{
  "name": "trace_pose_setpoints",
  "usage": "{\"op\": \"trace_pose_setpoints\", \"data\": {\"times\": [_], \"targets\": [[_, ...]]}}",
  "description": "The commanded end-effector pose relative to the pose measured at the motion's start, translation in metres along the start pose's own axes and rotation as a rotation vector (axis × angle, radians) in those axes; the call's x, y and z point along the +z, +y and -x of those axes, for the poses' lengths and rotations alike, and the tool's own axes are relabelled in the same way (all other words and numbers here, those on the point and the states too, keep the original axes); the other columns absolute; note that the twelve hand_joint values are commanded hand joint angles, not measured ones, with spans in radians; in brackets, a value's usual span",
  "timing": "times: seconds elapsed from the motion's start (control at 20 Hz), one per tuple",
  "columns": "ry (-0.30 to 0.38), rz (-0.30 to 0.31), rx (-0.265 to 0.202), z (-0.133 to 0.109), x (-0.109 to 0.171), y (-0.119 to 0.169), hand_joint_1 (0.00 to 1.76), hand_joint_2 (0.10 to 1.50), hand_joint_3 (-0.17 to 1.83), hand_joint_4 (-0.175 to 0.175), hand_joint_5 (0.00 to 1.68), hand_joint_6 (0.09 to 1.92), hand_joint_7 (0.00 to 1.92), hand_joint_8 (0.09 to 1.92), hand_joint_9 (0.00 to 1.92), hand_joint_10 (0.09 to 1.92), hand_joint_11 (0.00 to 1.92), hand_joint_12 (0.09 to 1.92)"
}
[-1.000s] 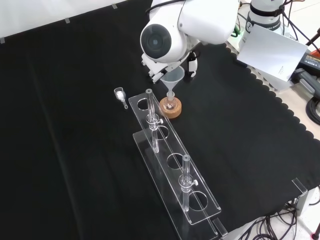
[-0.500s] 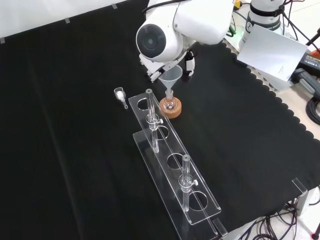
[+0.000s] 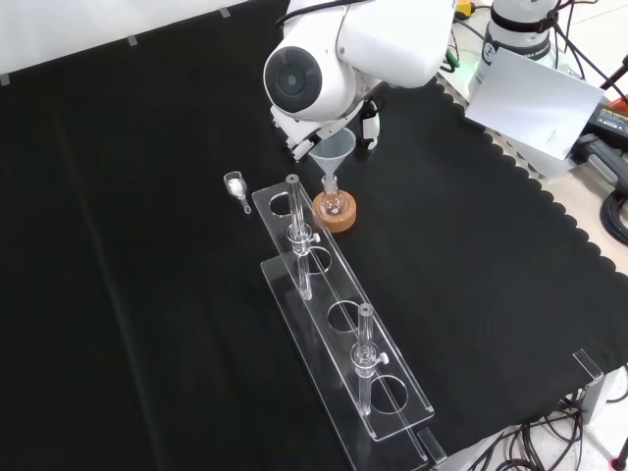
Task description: Place the funnel on the round-bottom flask.
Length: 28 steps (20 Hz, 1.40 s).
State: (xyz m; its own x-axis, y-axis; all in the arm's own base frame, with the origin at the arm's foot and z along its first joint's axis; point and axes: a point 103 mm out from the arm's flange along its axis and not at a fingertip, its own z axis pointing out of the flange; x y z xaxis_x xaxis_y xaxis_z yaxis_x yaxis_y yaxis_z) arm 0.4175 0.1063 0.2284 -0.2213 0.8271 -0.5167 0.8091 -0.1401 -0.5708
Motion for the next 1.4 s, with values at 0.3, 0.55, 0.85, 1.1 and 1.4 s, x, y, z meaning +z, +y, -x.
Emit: {"op": "trace_pose_setpoints", "data": {"times": [0.3,0.55,0.85,1.1,1.4], "targets": [[-0.036,-0.013,0.014,-0.015,-0.006,0.001,0.76,0.67,0.53,-0.038,0.54,0.86,0.66,0.76,0.97,0.52,0.51,1.32],[-0.035,-0.014,0.022,-0.003,0.005,0.003,0.76,0.66,0.53,-0.038,0.53,0.85,0.66,0.76,0.96,0.53,0.5,1.33],[-0.041,0.0,0.004,0.003,0.008,0.004,0.76,0.66,0.53,-0.038,0.52,0.86,0.65,0.76,0.96,0.53,0.5,1.33],[-0.018,-0.016,0.02,0.0,0.006,0.002,0.75,0.66,0.53,-0.039,0.51,0.85,0.65,0.76,0.96,0.53,0.5,1.33],[-0.032,0.006,-0.021,0.003,0.009,0.004,0.73,0.65,0.52,-0.043,0.46,0.84,0.64,0.76,0.95,0.53,0.49,1.33]]}}
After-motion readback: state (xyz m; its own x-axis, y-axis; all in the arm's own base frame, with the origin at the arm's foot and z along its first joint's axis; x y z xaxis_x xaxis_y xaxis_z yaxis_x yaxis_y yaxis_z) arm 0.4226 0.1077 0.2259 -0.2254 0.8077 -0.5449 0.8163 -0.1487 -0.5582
